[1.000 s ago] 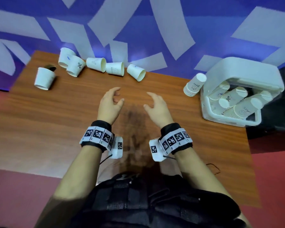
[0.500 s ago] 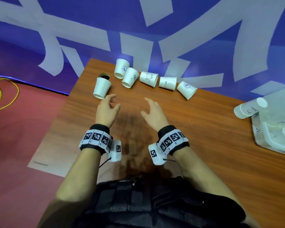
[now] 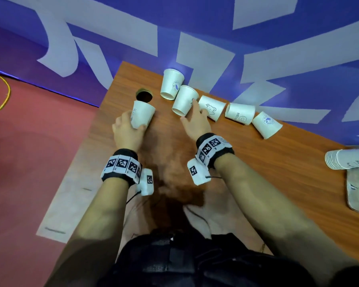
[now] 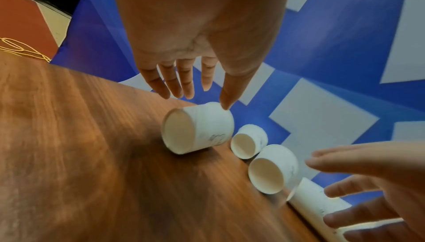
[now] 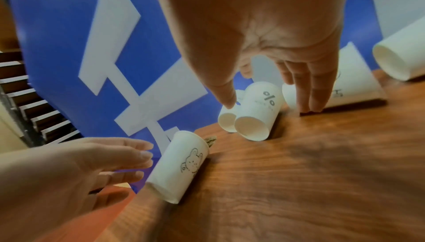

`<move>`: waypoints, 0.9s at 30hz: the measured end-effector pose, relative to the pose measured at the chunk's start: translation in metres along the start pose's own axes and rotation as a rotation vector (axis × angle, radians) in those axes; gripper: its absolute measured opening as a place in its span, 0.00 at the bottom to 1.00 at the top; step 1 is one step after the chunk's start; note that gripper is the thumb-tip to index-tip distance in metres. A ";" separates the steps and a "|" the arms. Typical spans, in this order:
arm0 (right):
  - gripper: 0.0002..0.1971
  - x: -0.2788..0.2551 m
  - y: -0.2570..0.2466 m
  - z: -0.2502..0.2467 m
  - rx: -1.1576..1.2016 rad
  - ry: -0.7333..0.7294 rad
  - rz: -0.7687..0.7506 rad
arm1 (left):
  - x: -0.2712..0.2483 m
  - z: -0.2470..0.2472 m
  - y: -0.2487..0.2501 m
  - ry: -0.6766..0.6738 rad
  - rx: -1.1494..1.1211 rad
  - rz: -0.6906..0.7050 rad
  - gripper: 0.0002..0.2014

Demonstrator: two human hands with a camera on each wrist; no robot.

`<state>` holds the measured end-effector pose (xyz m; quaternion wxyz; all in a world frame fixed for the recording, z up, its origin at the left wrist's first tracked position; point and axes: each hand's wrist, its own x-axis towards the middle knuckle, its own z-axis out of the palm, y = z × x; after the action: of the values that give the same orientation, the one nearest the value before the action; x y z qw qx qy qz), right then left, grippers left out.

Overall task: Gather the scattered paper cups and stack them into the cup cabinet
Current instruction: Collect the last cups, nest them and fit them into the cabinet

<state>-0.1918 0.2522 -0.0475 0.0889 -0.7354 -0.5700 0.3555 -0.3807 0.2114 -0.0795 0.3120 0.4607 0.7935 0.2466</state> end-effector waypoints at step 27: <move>0.25 -0.049 0.036 -0.025 0.442 0.163 0.216 | -0.028 0.001 0.014 -0.046 -0.408 -0.049 0.24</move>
<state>-0.1530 0.2023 -0.0282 0.2547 -0.7809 -0.3877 0.4183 -0.3612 0.1935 -0.0634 0.4228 0.3740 0.7308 0.3839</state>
